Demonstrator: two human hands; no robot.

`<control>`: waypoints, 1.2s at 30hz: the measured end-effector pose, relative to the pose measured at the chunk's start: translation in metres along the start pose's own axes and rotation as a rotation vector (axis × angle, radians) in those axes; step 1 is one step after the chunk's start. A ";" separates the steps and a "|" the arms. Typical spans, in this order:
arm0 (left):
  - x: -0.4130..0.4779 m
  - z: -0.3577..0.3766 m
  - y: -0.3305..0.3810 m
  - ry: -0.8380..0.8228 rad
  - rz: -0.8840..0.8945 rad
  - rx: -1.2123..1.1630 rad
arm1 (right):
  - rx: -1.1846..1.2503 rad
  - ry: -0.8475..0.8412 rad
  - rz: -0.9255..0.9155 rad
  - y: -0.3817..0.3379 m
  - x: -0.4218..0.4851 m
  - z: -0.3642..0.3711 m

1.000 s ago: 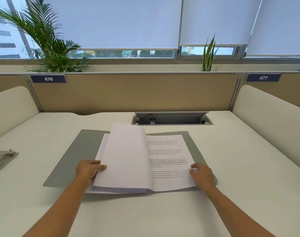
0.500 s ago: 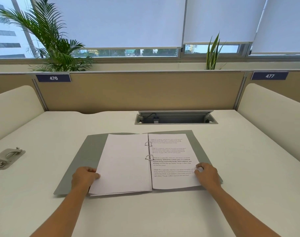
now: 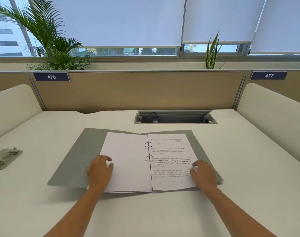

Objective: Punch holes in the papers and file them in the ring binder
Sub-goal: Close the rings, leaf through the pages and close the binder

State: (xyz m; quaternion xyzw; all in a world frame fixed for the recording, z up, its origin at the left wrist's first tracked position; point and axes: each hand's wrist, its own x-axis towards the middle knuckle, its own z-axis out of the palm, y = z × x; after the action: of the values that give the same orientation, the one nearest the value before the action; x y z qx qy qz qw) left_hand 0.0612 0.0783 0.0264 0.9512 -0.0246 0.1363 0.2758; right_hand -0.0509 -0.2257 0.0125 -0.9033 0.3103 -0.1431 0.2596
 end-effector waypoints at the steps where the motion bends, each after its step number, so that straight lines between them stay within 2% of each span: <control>1: -0.003 0.004 0.006 -0.011 0.066 0.008 | -0.047 0.001 -0.042 -0.002 -0.001 0.002; 3: -0.007 0.013 0.014 -0.099 0.145 0.070 | -0.114 -0.021 -0.125 -0.005 -0.001 0.006; 7: -0.015 0.028 0.024 -0.334 0.179 0.273 | -0.215 -0.136 -0.220 -0.011 -0.005 0.014; 12: -0.020 0.037 0.020 -0.449 0.162 0.330 | -0.296 -0.270 -0.202 -0.006 -0.012 0.022; 29: -0.024 0.040 0.010 -0.409 0.128 0.228 | -0.328 -0.309 -0.184 -0.007 -0.016 0.017; 36: -0.017 0.031 -0.005 -0.325 0.011 0.092 | -0.269 -0.249 -0.230 -0.019 -0.018 0.014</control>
State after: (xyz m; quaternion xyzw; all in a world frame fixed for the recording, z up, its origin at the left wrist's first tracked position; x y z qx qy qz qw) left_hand 0.0530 0.0656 -0.0062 0.9721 -0.0677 -0.0171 0.2237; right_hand -0.0499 -0.1960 0.0096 -0.9699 0.1870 -0.0165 0.1549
